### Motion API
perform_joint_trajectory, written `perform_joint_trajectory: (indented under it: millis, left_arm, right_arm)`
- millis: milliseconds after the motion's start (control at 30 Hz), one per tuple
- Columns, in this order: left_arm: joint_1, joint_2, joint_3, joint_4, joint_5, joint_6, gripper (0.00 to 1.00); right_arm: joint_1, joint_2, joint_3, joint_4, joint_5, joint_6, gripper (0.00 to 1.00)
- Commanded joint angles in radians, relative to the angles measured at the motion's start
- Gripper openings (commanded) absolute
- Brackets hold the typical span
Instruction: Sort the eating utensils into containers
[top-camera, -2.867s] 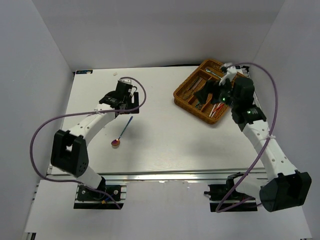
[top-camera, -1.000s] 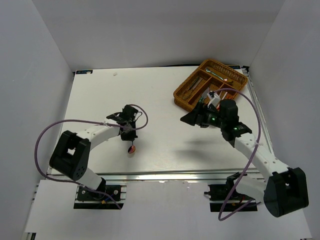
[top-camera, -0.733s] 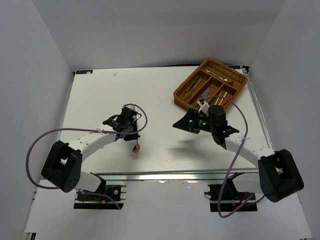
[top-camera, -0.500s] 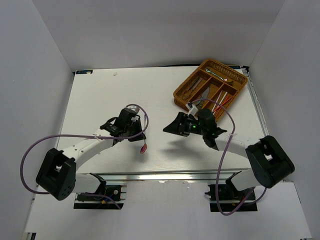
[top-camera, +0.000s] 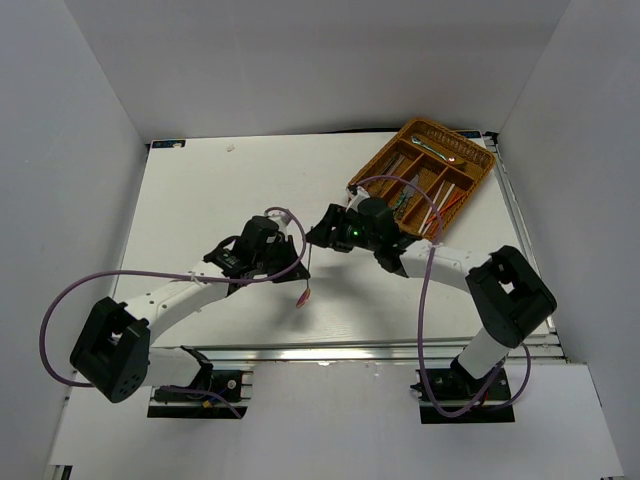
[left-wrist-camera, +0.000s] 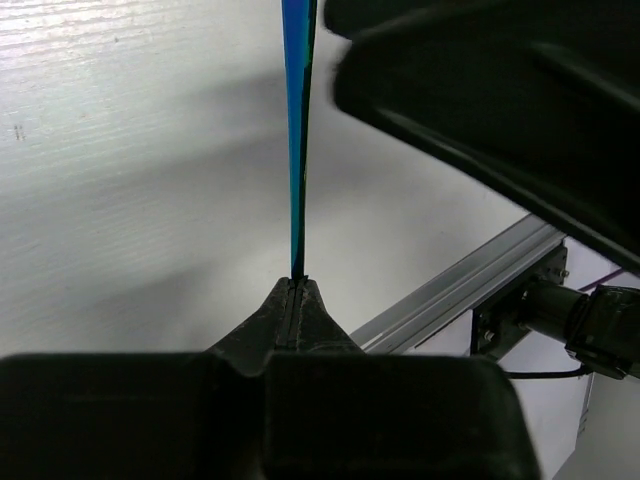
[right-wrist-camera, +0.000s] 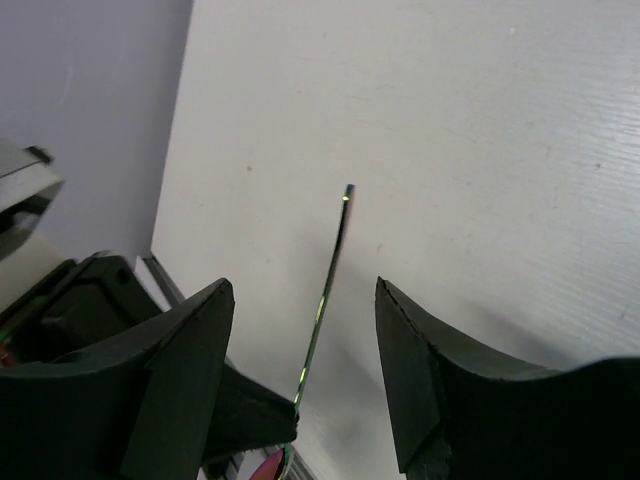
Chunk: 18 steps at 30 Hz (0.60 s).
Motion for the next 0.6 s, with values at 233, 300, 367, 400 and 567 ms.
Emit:
perform_joint_trajectory:
  millis: [233, 300, 367, 400, 567]
  left_arm:
    - [-0.011, 0.0, 0.023, 0.088, 0.034, -0.026, 0.0]
    - [-0.011, 0.003, 0.042, 0.083, 0.021, -0.02, 0.0]
    - [-0.011, 0.011, 0.058, 0.072, 0.01, -0.01, 0.0]
    - [-0.011, 0.014, 0.065, 0.068, 0.001, -0.007, 0.0]
    - [-0.011, 0.045, 0.145, -0.01, -0.077, 0.021, 0.58]
  right_arm:
    - [0.067, 0.067, 0.118, -0.217, 0.127, -0.048, 0.56]
    - [0.081, 0.058, 0.108, -0.199, 0.121, -0.046, 0.49]
    - [0.096, 0.049, 0.109, -0.195, 0.119, -0.051, 0.48]
    - [0.097, 0.043, 0.111, -0.194, 0.111, -0.053, 0.42]
    - [0.084, 0.056, 0.179, -0.283, 0.128, -0.112, 0.0]
